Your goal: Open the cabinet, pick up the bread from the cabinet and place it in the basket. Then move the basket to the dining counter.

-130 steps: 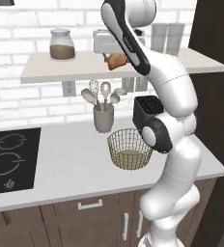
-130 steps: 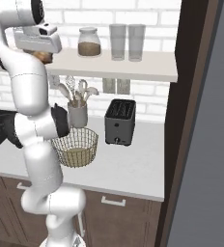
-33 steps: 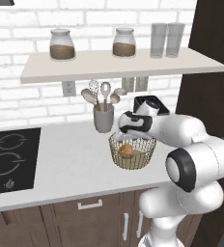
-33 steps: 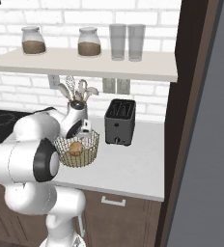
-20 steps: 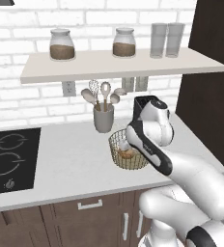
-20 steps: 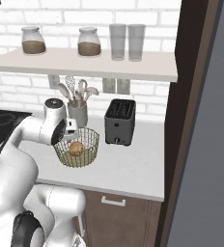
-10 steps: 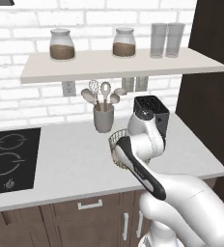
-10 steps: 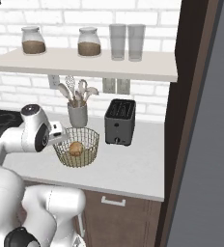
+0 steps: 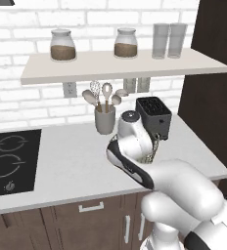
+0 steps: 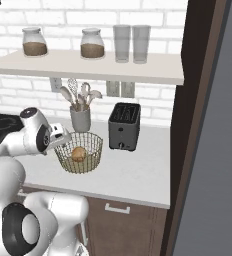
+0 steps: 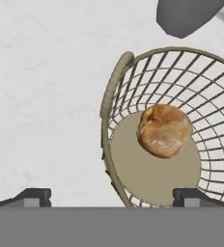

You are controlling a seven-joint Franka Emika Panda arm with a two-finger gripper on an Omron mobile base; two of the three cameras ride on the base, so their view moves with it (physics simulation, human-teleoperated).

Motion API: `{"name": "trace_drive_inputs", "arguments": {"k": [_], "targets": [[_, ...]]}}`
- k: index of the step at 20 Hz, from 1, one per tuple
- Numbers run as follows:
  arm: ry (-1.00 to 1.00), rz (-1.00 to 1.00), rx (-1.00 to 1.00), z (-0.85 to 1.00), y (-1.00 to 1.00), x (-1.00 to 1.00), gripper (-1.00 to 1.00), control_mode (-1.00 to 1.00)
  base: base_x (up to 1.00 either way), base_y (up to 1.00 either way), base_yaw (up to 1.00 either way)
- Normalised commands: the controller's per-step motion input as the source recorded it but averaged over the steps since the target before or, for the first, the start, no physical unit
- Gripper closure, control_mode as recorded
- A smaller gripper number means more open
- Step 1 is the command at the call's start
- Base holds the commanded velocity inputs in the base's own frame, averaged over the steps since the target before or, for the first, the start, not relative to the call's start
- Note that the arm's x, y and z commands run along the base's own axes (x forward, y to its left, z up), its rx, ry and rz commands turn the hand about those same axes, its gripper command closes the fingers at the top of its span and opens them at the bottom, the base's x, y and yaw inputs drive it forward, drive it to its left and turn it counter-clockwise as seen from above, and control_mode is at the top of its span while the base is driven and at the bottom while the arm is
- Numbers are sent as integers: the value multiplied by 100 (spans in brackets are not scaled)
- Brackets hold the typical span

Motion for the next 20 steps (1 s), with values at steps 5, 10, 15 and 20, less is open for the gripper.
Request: {"name": "trace_drive_inputs", "arguments": {"k": [5,10,15,20], "targets": [[7,0,-8,-46,0,4,-100,-100,0,0,0],[0,0,-3,-48,-11,12,-100,-100,0,0,0],[1,5,-4,-32,-33,7,-100,-100,0,0,0],[1,12,-1,0,-33,4,-100,-100,0,0,0]]}}
